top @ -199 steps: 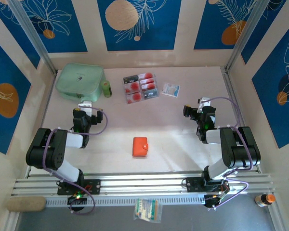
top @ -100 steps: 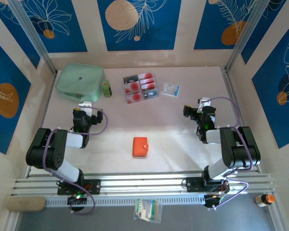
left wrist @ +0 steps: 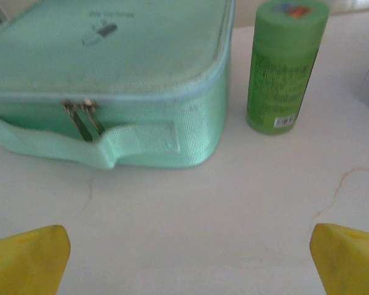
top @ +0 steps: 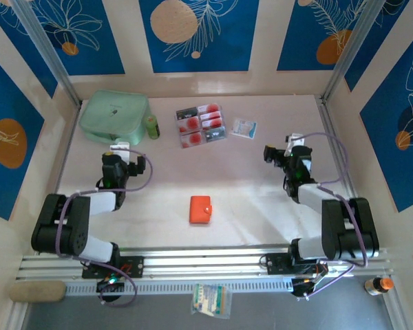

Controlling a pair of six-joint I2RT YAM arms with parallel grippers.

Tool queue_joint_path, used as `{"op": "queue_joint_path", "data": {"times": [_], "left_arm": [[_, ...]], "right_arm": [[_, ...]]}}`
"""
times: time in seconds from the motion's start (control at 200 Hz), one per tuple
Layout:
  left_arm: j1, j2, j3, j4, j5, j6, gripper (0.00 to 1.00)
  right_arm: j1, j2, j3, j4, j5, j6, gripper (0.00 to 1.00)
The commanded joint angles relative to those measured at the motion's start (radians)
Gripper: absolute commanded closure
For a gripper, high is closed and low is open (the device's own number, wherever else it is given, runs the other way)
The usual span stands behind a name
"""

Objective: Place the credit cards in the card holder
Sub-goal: Move the storage box to the center of the table.

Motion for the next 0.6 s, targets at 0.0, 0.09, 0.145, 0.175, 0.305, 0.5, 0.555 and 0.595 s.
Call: {"op": "queue_joint_path", "data": {"times": [0.0, 0.09, 0.145, 0.175, 0.305, 0.5, 0.555, 0.595], "left_arm": [[0.012, -0.096, 0.075, -0.174, -0.037, -0.030, 0.00], [0.012, -0.159, 0.140, -0.306, -0.050, -0.100, 0.00], [0.012, -0.187, 0.185, -0.395, -0.046, -0.160, 0.00], [0.011, -0.203, 0.208, -0.440, -0.037, -0.196, 0.00], [0.007, -0.246, 0.264, -0.567, 0.019, -0.337, 0.00], [-0.010, -0.268, 0.271, -0.688, 0.078, -0.485, 0.00], [-0.015, -0.263, 0.269, -0.700, 0.095, -0.509, 0.00], [-0.022, -0.256, 0.270, -0.702, 0.104, -0.518, 0.00]], "right_arm": [[-0.033, -0.105, 0.153, -0.295, 0.013, 0.148, 0.01], [-0.103, -0.129, 0.277, -0.506, -0.052, 0.303, 0.01], [-0.144, -0.120, 0.345, -0.611, -0.117, 0.360, 0.01], [-0.160, -0.111, 0.377, -0.659, -0.157, 0.372, 0.01], [-0.171, -0.062, 0.464, -0.778, -0.309, 0.342, 0.01], [-0.109, 0.069, 0.565, -0.834, -0.537, 0.336, 0.12], [-0.084, 0.119, 0.595, -0.831, -0.580, 0.353, 0.16], [-0.065, 0.156, 0.620, -0.825, -0.602, 0.371, 0.17]]}}
